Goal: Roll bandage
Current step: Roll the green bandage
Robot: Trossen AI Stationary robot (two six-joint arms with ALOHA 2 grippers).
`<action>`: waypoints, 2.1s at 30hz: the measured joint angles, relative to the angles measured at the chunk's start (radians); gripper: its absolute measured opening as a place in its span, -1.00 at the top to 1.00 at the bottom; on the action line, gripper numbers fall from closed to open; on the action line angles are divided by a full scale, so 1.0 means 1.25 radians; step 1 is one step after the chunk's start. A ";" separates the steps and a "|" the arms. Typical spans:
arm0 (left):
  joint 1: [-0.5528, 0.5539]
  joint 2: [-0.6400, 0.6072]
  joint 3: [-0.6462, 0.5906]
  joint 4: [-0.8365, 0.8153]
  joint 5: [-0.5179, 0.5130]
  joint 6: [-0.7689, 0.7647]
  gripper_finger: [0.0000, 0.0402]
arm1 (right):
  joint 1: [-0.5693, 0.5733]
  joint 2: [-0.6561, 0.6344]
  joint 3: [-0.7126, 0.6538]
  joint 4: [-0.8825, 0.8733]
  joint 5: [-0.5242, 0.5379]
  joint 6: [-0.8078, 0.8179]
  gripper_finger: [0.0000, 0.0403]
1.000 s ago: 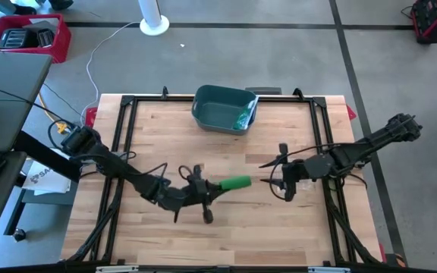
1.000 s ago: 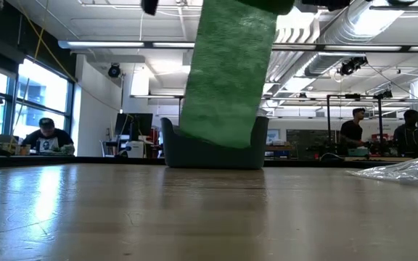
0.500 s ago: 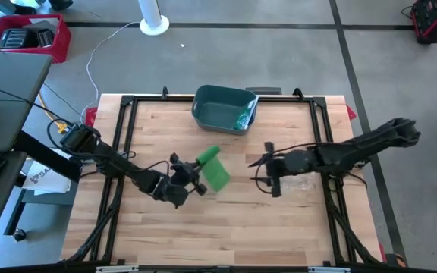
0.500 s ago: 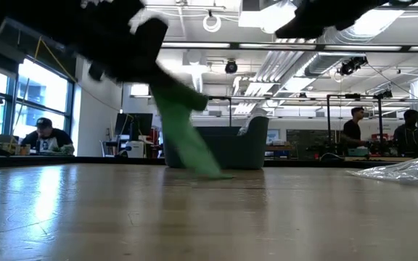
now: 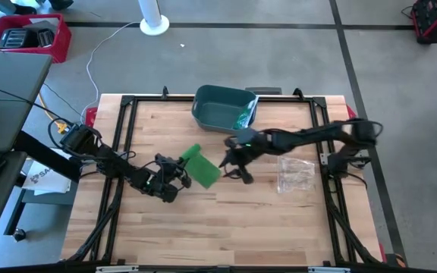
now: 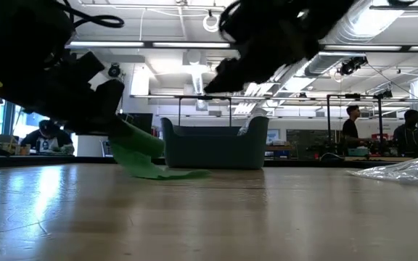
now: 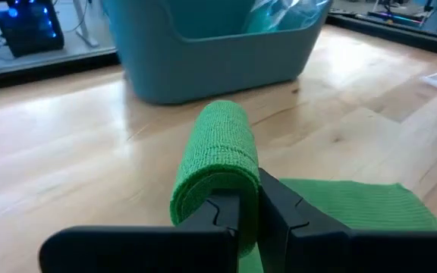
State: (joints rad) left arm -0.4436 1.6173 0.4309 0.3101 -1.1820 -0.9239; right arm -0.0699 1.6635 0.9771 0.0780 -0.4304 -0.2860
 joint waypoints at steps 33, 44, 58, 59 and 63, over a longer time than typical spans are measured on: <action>0.004 0.000 -0.017 0.024 0.004 -0.035 0.94 | -0.042 0.413 0.416 -0.235 -0.029 -0.301 0.14; 0.004 0.000 -0.017 0.031 0.022 -0.035 0.94 | -0.070 0.478 0.507 -0.229 -0.040 -0.256 0.14; 0.004 0.000 -0.017 0.019 -0.007 -0.032 0.94 | -0.104 0.573 0.512 -0.197 -0.074 -0.225 0.48; 0.004 0.000 -0.017 0.018 -0.021 -0.027 0.94 | -0.109 0.569 0.512 -0.215 -0.074 -0.220 0.57; 0.004 -0.005 -0.017 -0.010 -0.047 -0.004 0.94 | -0.116 0.567 0.512 -0.286 -0.079 -0.230 0.94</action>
State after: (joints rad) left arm -0.4389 1.6108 0.4091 0.2981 -1.2411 -0.9293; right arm -0.2153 2.3729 1.6165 -0.2798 -0.5297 -0.5730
